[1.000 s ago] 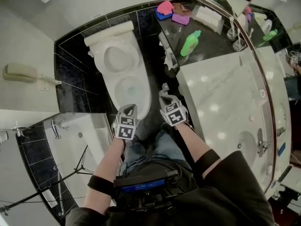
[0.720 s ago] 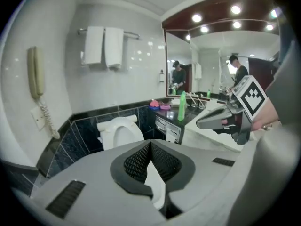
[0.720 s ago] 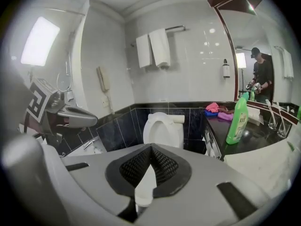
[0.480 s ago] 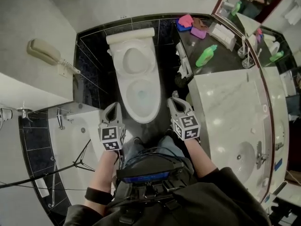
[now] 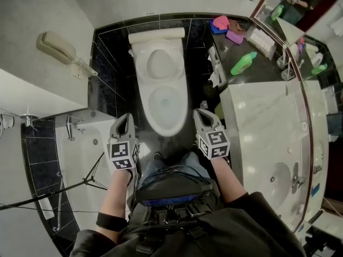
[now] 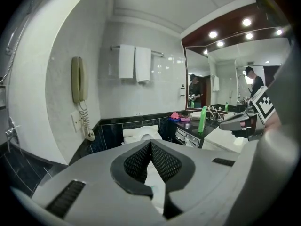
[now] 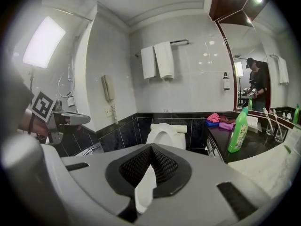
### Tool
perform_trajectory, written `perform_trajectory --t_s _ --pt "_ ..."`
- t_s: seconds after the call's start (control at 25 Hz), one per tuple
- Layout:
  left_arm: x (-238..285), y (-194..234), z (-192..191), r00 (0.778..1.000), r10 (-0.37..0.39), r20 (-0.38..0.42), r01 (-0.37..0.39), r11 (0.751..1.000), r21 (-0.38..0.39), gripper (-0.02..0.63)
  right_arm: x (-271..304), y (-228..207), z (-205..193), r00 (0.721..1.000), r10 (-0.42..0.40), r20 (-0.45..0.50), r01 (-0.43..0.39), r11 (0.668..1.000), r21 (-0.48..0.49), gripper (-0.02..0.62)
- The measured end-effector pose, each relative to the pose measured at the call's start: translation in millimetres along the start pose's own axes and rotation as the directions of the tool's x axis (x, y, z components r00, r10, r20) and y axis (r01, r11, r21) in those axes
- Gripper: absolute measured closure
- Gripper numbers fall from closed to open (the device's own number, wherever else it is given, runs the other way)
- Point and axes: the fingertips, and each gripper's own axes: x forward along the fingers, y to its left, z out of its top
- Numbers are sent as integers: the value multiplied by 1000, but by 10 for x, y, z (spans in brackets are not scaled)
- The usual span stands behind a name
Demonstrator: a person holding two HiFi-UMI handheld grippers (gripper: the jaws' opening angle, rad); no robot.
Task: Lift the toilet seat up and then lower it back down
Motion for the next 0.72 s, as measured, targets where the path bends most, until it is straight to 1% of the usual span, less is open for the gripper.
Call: perform_trajectory --t_s 0.28,0.48,0.72 --pt "-37 186 -76 999 -51 -8 51 998 46 600 137 383 -4 1000 -2 9 2 1000 2 589" --pt "-5 275 -58 995 -98 -13 99 992 81 598 225 616 9 1000 -7 10 7 1000 4 589" --pt "67 227 -59 992 -125 -31 127 988 82 598 328 816 66 999 32 -8 -32 999 -4 589"
